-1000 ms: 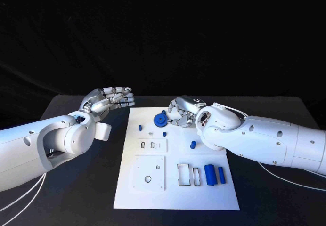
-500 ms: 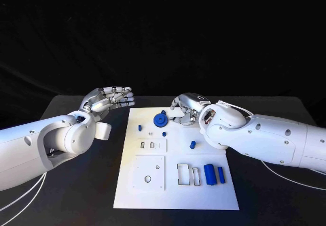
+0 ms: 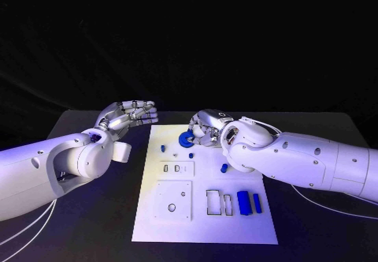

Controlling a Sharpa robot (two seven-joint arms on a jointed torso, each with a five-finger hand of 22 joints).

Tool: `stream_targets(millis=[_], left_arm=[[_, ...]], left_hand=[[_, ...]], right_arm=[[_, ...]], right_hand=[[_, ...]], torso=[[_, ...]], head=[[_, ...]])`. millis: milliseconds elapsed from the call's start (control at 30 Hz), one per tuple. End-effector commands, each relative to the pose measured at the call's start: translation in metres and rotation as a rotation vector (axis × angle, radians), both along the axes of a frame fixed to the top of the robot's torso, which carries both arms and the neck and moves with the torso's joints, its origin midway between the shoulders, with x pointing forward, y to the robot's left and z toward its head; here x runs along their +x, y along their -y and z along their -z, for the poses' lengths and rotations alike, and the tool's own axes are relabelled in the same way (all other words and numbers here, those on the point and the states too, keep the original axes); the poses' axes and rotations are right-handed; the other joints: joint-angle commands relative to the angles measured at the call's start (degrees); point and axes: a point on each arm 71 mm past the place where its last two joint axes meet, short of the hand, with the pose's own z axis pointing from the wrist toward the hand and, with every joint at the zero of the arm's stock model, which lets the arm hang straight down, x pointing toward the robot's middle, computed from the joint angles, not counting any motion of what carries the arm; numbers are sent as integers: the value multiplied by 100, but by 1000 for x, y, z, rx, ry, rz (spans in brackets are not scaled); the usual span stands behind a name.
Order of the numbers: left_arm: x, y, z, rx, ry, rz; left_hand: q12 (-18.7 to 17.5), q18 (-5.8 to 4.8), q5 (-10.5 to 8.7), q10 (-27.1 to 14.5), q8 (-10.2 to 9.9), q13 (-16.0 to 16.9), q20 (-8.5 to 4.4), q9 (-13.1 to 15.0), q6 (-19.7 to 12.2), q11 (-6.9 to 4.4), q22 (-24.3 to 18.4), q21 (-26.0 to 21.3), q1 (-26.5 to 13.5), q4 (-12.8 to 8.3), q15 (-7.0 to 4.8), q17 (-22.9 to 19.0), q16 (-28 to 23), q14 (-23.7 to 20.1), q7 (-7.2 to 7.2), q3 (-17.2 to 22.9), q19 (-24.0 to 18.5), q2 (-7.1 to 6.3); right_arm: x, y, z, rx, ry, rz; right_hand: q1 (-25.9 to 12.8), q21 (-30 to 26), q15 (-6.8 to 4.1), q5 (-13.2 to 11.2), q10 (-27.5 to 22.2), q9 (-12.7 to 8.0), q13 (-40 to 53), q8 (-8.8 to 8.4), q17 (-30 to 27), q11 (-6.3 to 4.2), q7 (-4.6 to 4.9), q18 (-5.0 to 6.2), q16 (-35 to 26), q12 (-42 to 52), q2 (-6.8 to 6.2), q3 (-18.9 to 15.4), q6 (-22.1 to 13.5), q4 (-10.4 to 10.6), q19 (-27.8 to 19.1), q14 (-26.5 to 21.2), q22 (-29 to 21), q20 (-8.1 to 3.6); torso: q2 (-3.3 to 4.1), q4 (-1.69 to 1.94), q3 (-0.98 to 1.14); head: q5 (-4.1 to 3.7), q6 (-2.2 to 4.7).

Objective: Assemble the parts on the task board

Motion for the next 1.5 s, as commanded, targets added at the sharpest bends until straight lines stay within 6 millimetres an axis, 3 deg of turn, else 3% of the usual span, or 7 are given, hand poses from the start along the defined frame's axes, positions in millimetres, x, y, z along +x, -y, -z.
stream_targets(millis=[33,567,1500], left_arm=[[0,3,-2,-11,8,19],[0,5,-1,-12,6,23],[-1,3,-2,-10,3,20]], left_hand=[[-34,43,-8,-14,-33,1,14,-5,-45,9,-6,-36,-46,-15,3,10,-19,-54,177,31,-19,-17],[-35,43,-4,-16,-34,3,15,-5,-47,11,-7,-36,-44,-23,5,11,-24,-58,178,37,-19,-14],[-36,43,-3,-19,-36,3,16,-5,-51,12,-9,-36,-45,-28,6,12,-26,-60,180,39,-20,-14]], right_arm=[[0,-5,5,-22,-25,-27],[3,-13,16,-35,-54,-30],[2,-1,18,-59,-69,-7]], right_hand=[[-2,4,-21,33,23,-5,678,-17,1510,30,4,-84,23,9,-43,25,-49,-1,6,597,14,1],[14,16,-16,43,30,-18,689,-34,1510,36,9,-88,23,17,-38,46,-63,-7,14,597,28,5],[22,21,-12,53,47,-27,711,-37,1510,39,12,-90,23,34,-25,72,-49,-6,18,597,36,9]], torso=[[-1,2,5],[-5,-16,8],[-3,-21,11]], head=[[21,-16],[33,-43],[-15,-73]])
